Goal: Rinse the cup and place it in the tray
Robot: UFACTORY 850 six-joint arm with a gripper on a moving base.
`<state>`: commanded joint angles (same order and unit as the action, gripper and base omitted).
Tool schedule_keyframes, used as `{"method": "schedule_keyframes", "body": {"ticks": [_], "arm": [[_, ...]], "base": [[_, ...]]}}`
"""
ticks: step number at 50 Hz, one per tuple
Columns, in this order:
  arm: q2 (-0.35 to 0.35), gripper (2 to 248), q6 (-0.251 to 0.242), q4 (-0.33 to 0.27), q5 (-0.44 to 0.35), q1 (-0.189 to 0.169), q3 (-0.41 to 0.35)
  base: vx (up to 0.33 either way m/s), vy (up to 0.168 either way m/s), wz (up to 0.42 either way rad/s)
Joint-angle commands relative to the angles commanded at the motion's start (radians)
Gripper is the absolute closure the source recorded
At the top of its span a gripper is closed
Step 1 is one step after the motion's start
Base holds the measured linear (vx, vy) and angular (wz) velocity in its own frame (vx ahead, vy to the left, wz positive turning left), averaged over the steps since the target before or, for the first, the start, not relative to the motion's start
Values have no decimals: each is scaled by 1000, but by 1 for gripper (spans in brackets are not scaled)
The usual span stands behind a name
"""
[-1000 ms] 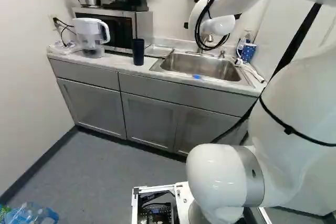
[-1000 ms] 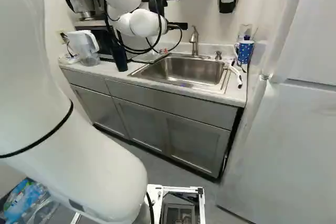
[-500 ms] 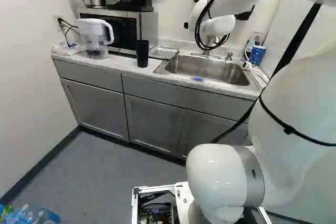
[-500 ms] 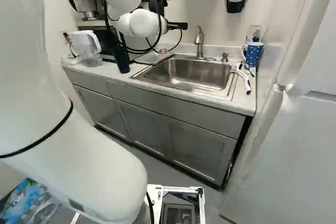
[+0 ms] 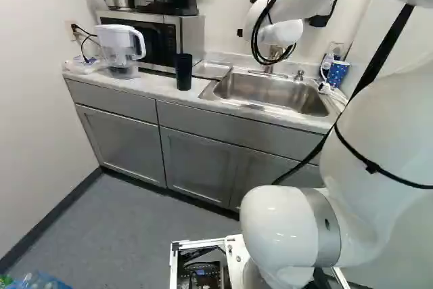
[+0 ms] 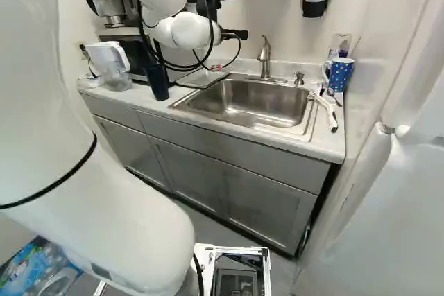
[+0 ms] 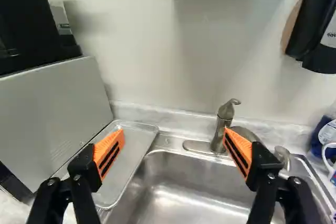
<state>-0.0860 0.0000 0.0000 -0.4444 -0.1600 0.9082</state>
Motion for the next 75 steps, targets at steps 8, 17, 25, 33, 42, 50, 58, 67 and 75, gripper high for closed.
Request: {"method": "schedule_keyframes", "body": {"ticks": [8, 17, 25, 33, 42, 50, 58, 67, 75], "arm": [[0, 3, 0, 0, 0, 0, 0], [0, 3, 0, 0, 0, 0, 0], [9, 3, 0, 0, 0, 1, 8], [10, 3, 0, 0, 0, 1, 9], [10, 3, 0, 0, 0, 1, 9], [10, 3, 0, 0, 0, 1, 9], [15, 3, 0, 0, 0, 0, 15], [28, 3, 0, 0, 6, -4, 27], [42, 3, 0, 0, 16, -7, 40]], "base": [[86, 3, 9], [89, 2, 6], [81, 5, 11], [20, 2, 3], [0, 0, 0], [0, 0, 0], [0, 0, 0], [0, 0, 0], [0, 0, 0]]}}
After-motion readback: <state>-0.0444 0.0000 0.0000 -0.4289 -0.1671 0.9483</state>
